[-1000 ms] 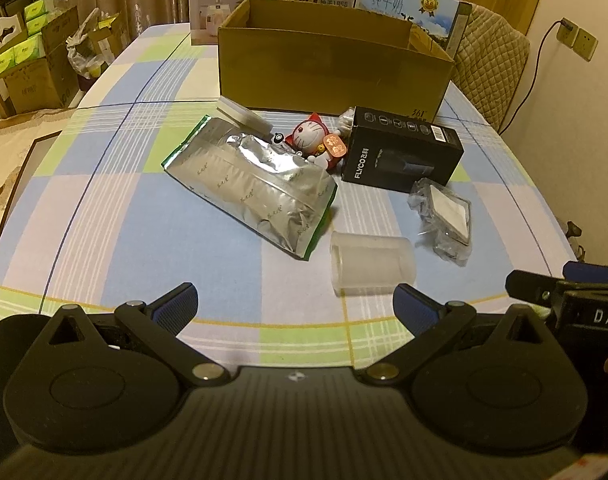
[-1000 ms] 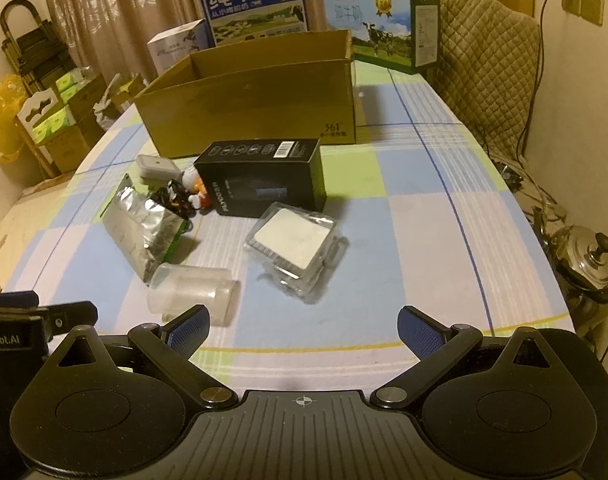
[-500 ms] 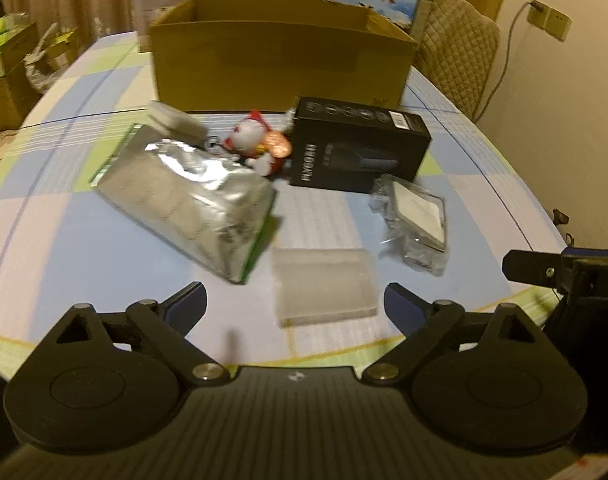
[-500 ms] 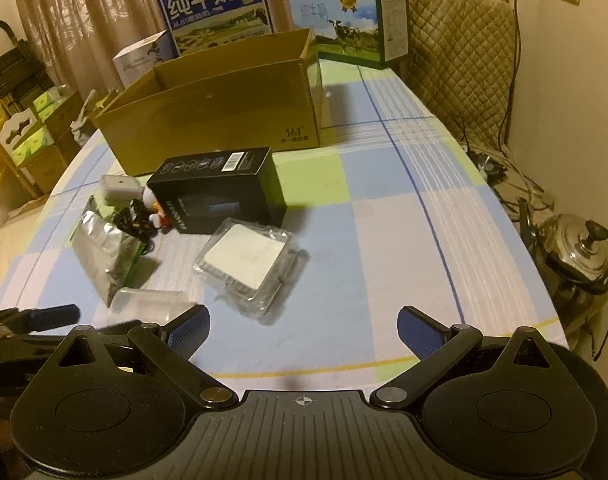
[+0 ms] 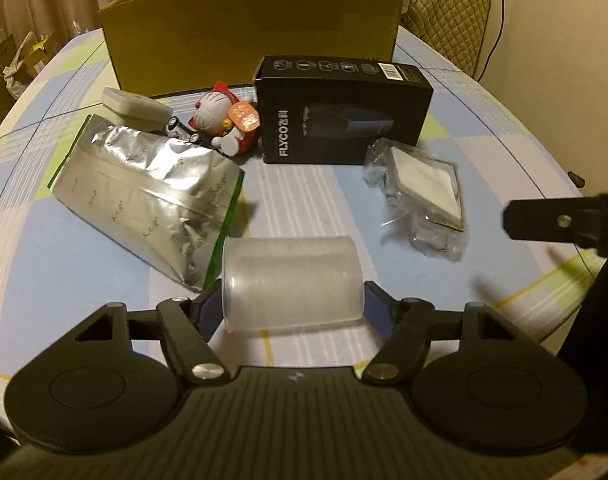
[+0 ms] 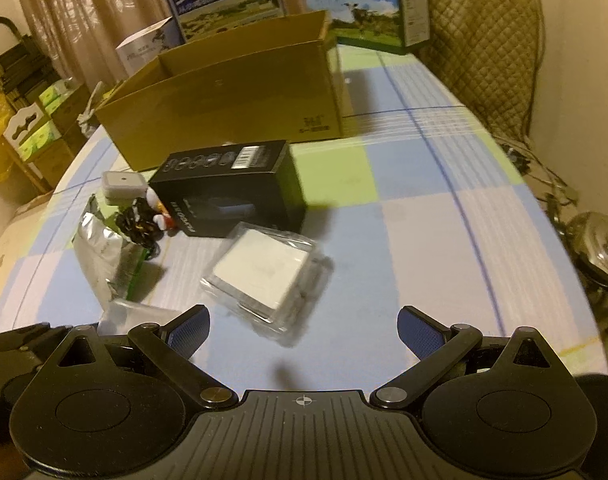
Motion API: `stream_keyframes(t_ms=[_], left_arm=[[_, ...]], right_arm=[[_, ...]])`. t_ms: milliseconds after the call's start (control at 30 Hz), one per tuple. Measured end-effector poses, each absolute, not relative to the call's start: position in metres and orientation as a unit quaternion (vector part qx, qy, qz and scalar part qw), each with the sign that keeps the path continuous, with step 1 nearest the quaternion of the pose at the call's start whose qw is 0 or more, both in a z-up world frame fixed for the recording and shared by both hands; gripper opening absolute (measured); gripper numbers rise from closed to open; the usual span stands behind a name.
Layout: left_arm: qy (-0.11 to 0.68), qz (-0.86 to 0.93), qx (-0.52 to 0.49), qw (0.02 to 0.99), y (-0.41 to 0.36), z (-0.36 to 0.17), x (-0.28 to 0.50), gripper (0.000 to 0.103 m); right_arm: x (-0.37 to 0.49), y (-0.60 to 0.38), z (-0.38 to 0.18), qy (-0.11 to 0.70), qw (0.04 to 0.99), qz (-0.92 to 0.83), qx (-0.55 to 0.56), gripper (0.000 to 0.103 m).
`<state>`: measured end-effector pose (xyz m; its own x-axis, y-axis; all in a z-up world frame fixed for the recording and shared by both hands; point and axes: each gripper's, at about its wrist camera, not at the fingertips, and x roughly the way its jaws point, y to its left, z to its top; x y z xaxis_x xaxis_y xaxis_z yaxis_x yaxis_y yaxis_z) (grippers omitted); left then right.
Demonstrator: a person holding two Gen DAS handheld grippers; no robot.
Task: Organize objects
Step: 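Grasp the clear-packaged white pad with the right tool while the left tool lifts the cup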
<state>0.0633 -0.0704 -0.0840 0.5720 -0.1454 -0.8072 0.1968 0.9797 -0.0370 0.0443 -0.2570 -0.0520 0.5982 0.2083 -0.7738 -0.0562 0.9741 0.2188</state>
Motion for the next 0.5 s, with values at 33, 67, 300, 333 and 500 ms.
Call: stream_keyframes(t_ms=[33, 67, 300, 333, 500], left_arm=[[0.453, -0.097, 0.027, 0.886, -0.068, -0.083, 0.063, 0.068], [0.455, -0.098, 0.026, 0.885, -0.065, -0.081, 0.062, 0.067], [0.448, -0.099, 0.015, 0.888, -0.049, -0.068, 0.059, 0.067], [0.447, -0.099, 0.014, 0.889, -0.047, -0.068, 0.059, 0.067], [0.442, -0.098, 0.002, 0.892, -0.039, -0.061, 0.058, 0.067]], right_arm=[[0.048, -0.253, -0.053, 0.442, 0.890, 0.077, 0.084, 0.098], [0.052, -0.249, -0.054, 0.441, 0.890, 0.080, 0.080, 0.098], [0.084, -0.230, -0.073, 0.451, 0.885, 0.078, 0.082, 0.096], [0.087, -0.228, -0.075, 0.453, 0.884, 0.080, 0.087, 0.094], [0.100, -0.217, -0.092, 0.467, 0.880, 0.071, 0.057, 0.086]])
